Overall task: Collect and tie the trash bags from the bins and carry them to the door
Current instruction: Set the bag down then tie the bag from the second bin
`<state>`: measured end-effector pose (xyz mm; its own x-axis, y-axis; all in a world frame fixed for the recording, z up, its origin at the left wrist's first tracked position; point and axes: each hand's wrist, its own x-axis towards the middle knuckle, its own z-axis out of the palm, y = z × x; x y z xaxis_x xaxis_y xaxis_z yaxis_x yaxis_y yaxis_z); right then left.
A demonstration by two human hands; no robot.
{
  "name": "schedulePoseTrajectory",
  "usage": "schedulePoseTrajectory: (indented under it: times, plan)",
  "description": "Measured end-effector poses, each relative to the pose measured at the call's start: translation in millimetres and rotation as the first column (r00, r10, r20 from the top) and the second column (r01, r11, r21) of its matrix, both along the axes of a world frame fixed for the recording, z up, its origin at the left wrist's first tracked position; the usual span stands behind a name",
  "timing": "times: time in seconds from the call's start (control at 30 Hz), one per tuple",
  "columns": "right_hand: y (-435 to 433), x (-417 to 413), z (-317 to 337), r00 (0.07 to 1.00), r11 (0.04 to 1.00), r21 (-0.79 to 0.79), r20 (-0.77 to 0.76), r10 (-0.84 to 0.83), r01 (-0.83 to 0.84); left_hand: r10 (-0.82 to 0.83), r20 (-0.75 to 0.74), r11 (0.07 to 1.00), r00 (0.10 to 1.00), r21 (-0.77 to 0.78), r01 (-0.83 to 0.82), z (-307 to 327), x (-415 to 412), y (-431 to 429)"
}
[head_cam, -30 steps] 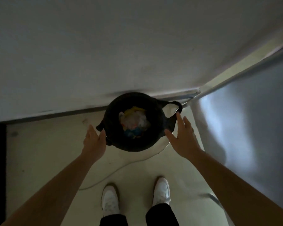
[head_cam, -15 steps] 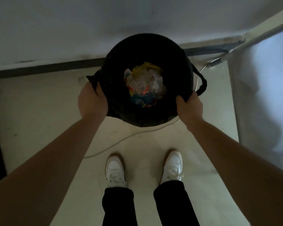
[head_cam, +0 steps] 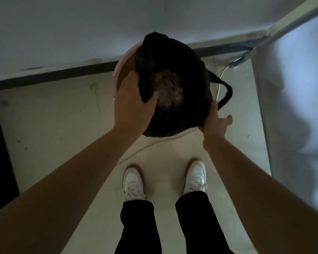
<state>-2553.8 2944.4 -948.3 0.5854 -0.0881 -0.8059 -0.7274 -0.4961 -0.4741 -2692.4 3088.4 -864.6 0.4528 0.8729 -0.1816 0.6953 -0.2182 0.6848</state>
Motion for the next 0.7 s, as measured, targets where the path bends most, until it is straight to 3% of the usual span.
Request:
schedulePoseTrajectory:
  times: [0.07, 0.13, 0.2, 0.27, 0.37, 0.43, 0.6, 0.7]
  plan:
    - [-7.9, 16.1, 11.2, 0.98, 1.0, -0.005, -0.198, 0.025, -0.027, 0.059, -0.049, 0.998, 0.997, 0.041, -0.057, 13.3, -7.4, 4.9]
    - [-11.6, 25.1, 26.6, 0.951, 0.982, 0.001, -0.251, 0.182, -0.188, 0.114, -0.057, 0.993, 0.992, 0.05, -0.111, 27.6, -12.4, 10.3]
    - [-8.7, 28.0, 49.1, 0.943, 0.942, -0.072, -0.091, 0.321, -0.328, 0.142, -0.06, 0.987, 0.988, 0.079, -0.137, 44.9, -15.2, 16.7]
    - [-0.5, 30.6, 78.9, 0.9, 0.923, -0.109, 0.205, 0.384, -0.369, 0.168, -0.039, 0.981, 0.985, 0.109, -0.163, 66.8, -12.9, 22.7]
    - [15.3, 36.9, 130.4, 0.723, 0.864, -0.154, 0.488, 0.489, -0.48, 0.202, 0.0, 0.968, 0.979, 0.15, -0.2, 107.4, -1.4, 30.0]
    - [25.1, 39.1, 164.8, 0.618, 0.792, -0.159, 0.542, 0.57, -0.59, 0.232, 0.025, 0.962, 0.972, 0.141, -0.233, 134.5, 4.0, 34.7]
    - [38.5, 40.8, 241.3, 0.603, 0.691, -0.059, 0.439, 0.666, -0.72, 0.3, 0.017, 0.948, 0.954, 0.1, -0.301, 205.5, -3.1, 44.6]
    - [50.3, 40.5, 295.1, 0.522, 0.644, -0.061, 0.529, 0.669, -0.763, 0.334, -0.031, 0.94, 0.942, 0.08, -0.331, 256.5, -13.2, 40.0]
